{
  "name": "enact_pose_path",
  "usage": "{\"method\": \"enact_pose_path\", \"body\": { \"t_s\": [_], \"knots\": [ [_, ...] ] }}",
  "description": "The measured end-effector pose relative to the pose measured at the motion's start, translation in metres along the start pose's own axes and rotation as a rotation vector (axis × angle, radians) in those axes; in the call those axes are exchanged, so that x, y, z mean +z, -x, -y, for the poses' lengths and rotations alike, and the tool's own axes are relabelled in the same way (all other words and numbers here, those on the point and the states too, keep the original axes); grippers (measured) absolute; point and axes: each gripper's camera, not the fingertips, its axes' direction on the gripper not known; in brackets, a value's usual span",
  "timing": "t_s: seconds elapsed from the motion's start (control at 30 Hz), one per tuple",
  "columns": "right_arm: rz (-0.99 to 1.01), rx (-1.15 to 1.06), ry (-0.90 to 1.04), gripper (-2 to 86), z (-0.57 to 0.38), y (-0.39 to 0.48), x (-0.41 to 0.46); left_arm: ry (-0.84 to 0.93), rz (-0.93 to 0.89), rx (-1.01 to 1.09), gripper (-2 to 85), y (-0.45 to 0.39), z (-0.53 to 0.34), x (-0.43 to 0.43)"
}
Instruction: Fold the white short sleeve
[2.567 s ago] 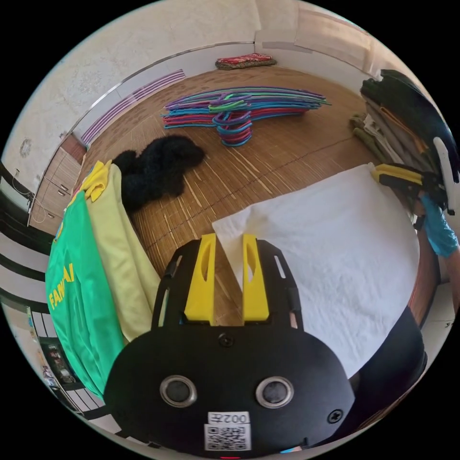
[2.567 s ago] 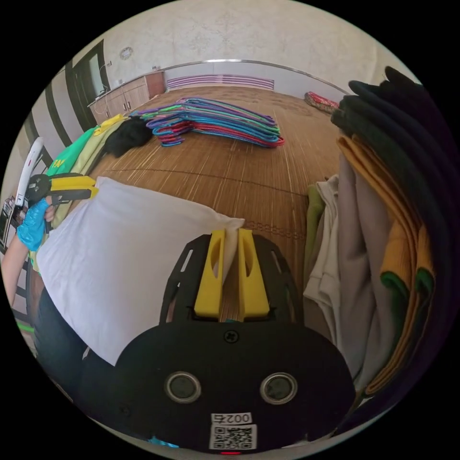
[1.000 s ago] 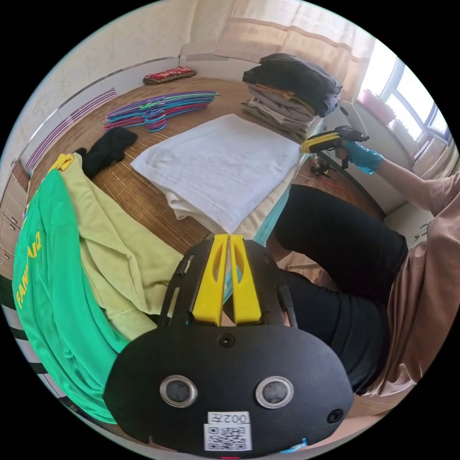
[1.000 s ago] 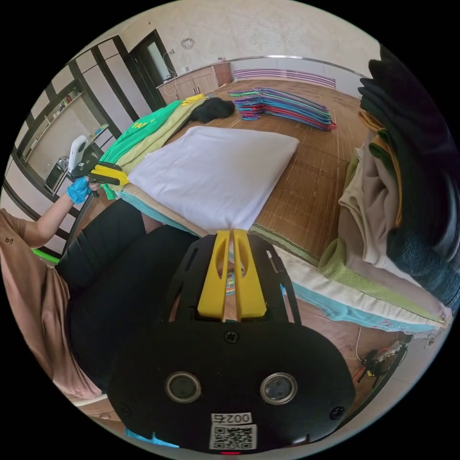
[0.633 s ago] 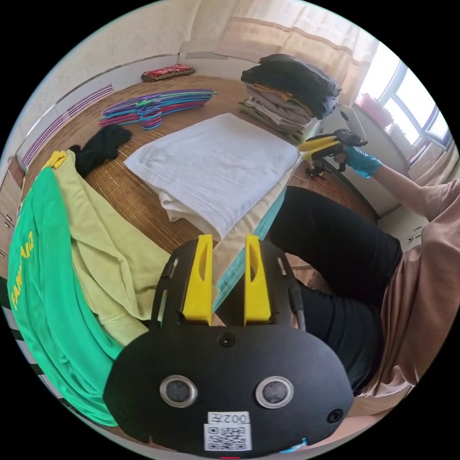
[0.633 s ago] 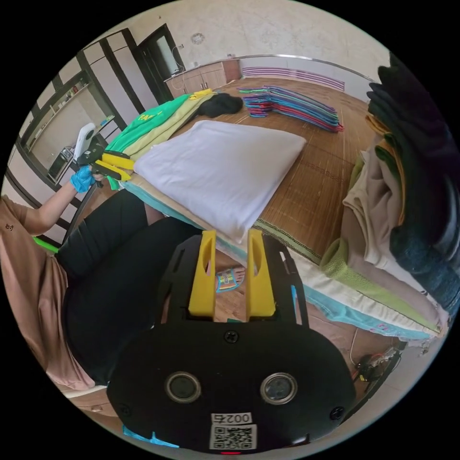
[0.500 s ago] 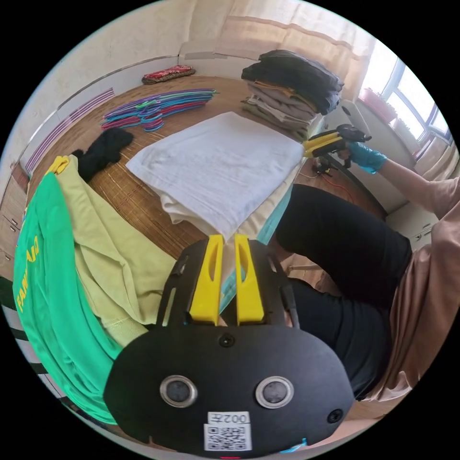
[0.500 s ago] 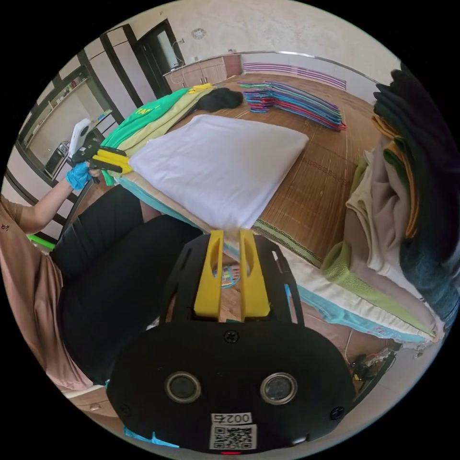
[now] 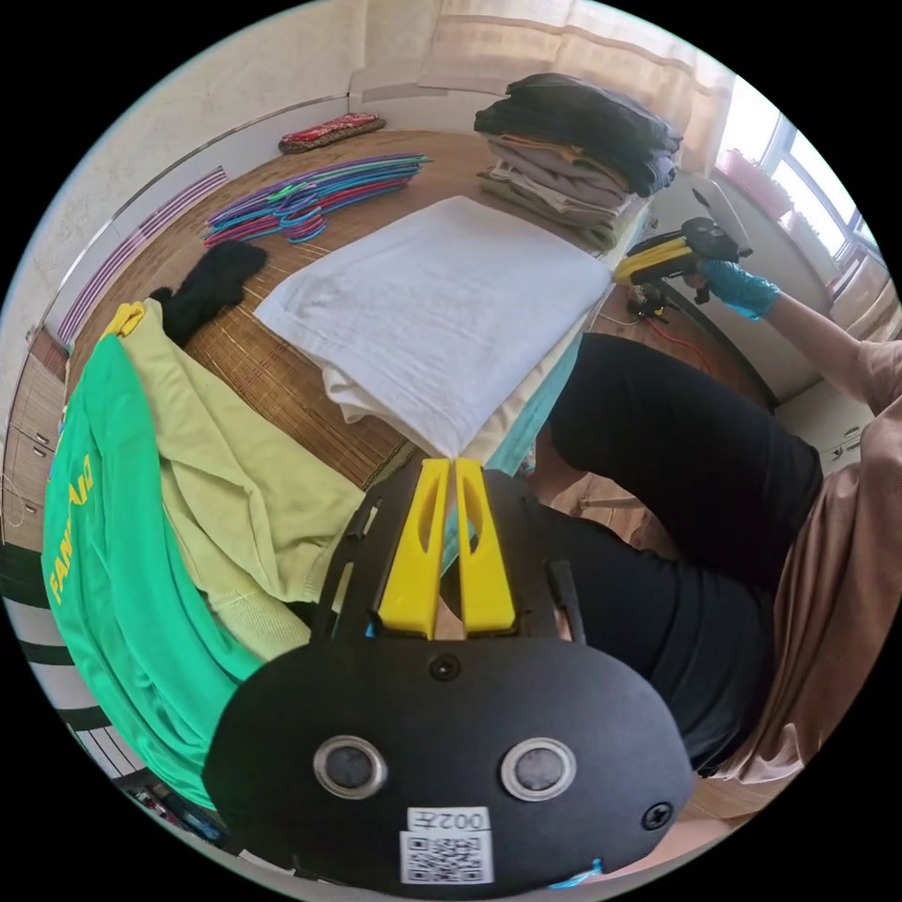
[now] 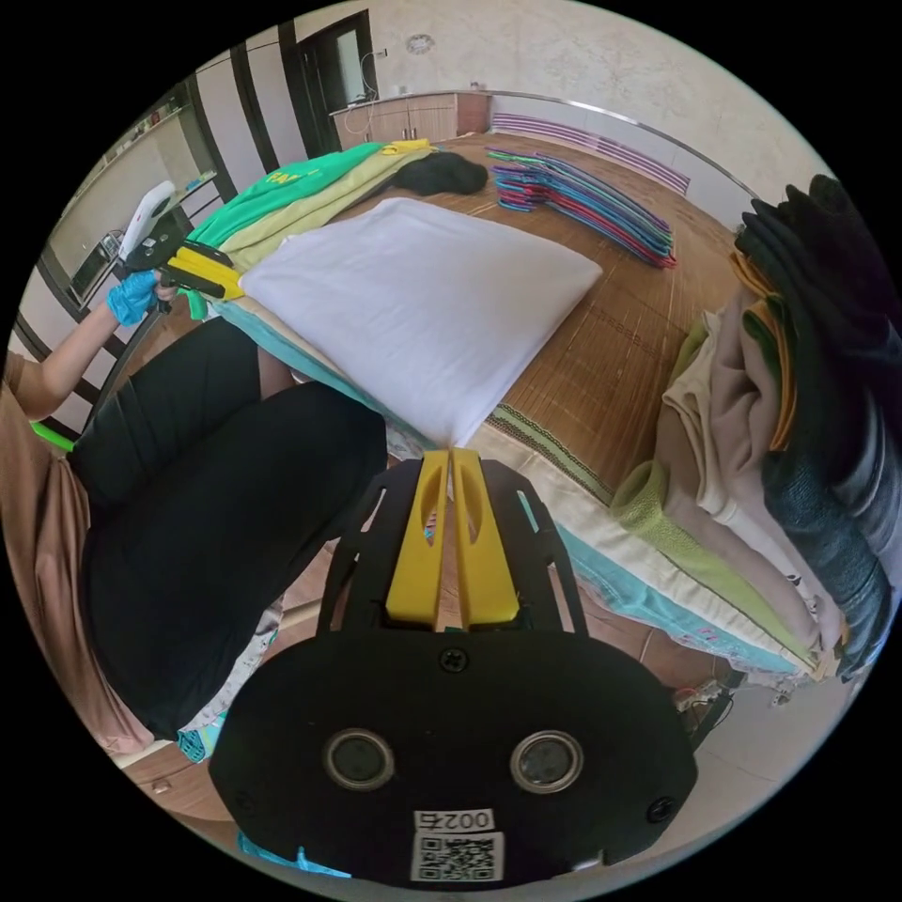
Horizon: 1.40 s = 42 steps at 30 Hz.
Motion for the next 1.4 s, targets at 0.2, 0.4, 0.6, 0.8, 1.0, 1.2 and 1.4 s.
{"method": "enact_pose_path", "body": {
  "t_s": [0.2,0.4,0.6,0.8,1.0,1.2,1.4],
  "knots": [
    [-0.013,0.007,-0.007,-0.9,0.001,0.014,-0.007,-0.004,0.007,0.003,-1.0,-0.009,-0.006,-0.005],
    [-0.029,0.007,0.006,-0.9,0.001,0.03,-0.009,0.003,0.003,-0.008,-1.0,-0.016,-0.011,-0.005],
    [-0.053,-0.019,0.021,-0.8,0.007,0.053,-0.027,-0.002,0.001,-0.027,-1.0,-0.024,-0.019,-0.009],
    [-0.181,-0.033,0.056,2.2,0.011,0.078,-0.05,-0.034,-0.003,-0.073,-1.0,-0.03,-0.025,-0.022],
    [-0.138,-0.164,-0.2,10.9,0.044,0.165,-0.09,-0.046,0.03,-0.06,-1.0,-0.038,-0.014,-0.049],
    [-0.162,-0.373,-0.234,14.0,0.098,0.273,-0.063,-0.059,0.058,-0.032,-1.0,-0.043,0.0,-0.071],
    [-0.387,-0.37,-0.168,11.3,0.133,0.321,-0.02,-0.11,0.073,-0.053,-1.0,-0.05,0.0,-0.088]
  ]
}}
